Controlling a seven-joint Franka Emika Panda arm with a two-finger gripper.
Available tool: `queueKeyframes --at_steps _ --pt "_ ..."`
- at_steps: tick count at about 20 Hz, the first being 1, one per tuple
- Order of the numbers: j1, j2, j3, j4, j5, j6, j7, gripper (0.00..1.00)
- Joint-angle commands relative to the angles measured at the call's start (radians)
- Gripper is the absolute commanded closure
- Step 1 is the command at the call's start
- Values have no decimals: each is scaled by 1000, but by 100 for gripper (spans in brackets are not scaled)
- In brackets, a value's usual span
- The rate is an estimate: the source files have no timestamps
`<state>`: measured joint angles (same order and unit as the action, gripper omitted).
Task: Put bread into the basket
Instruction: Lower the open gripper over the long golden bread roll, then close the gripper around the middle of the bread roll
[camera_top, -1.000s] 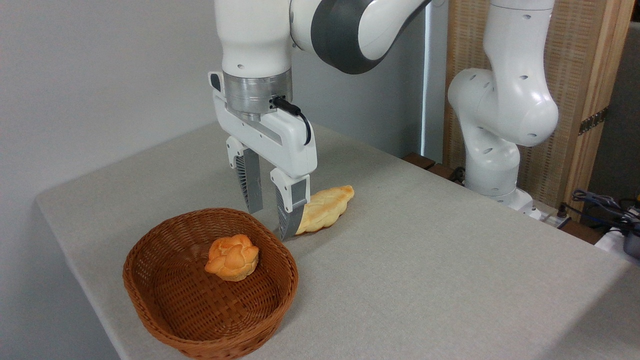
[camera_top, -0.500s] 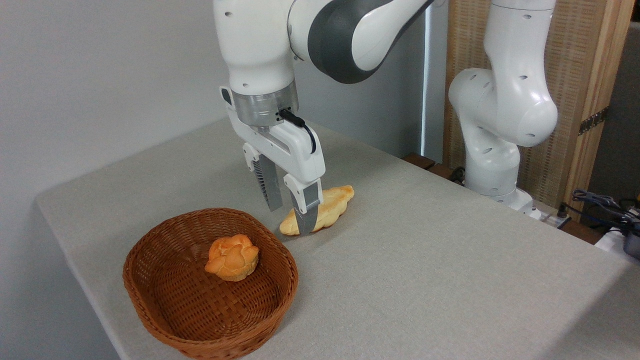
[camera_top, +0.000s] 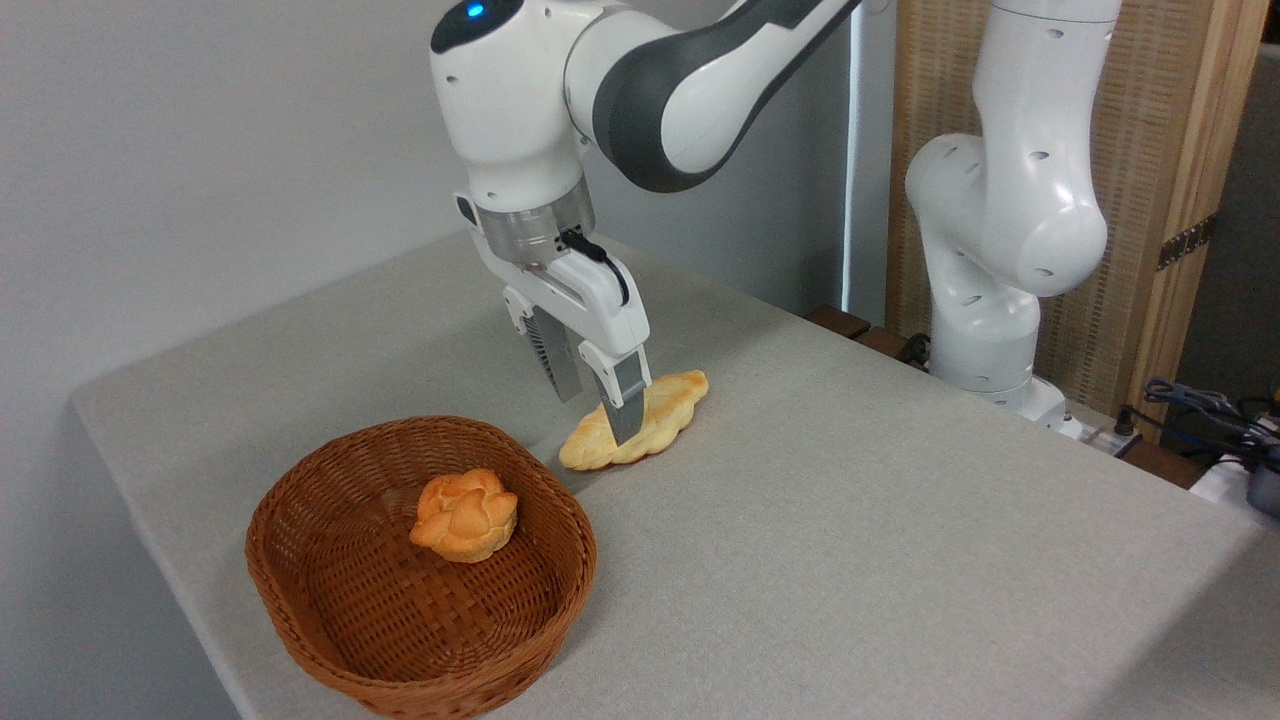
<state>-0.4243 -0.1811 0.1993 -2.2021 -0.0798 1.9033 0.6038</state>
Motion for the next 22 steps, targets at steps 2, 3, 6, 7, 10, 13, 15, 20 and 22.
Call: queueKeyframes --at_steps 2,3,6,7,10,13,15,20,22 --pt "-41 -28 9 -90 -11 98 -15 0" --pt "-41 -24 11 -90 -9 99 -15 0" --pt "-41 -21 11 -91 -1 99 -13 0" --pt "-41 -20 11 -97 -1 100 -12 0" --pt "-41 -20 11 -113 2 99 -9 0" --pt "-41 -18 11 -125 3 95 -7 1" --pt "-41 -18 11 -125 3 98 -6 14" --pt "-41 -17 11 -123 3 100 5 69" --pt "-41 -17 11 -123 2 100 5 68"
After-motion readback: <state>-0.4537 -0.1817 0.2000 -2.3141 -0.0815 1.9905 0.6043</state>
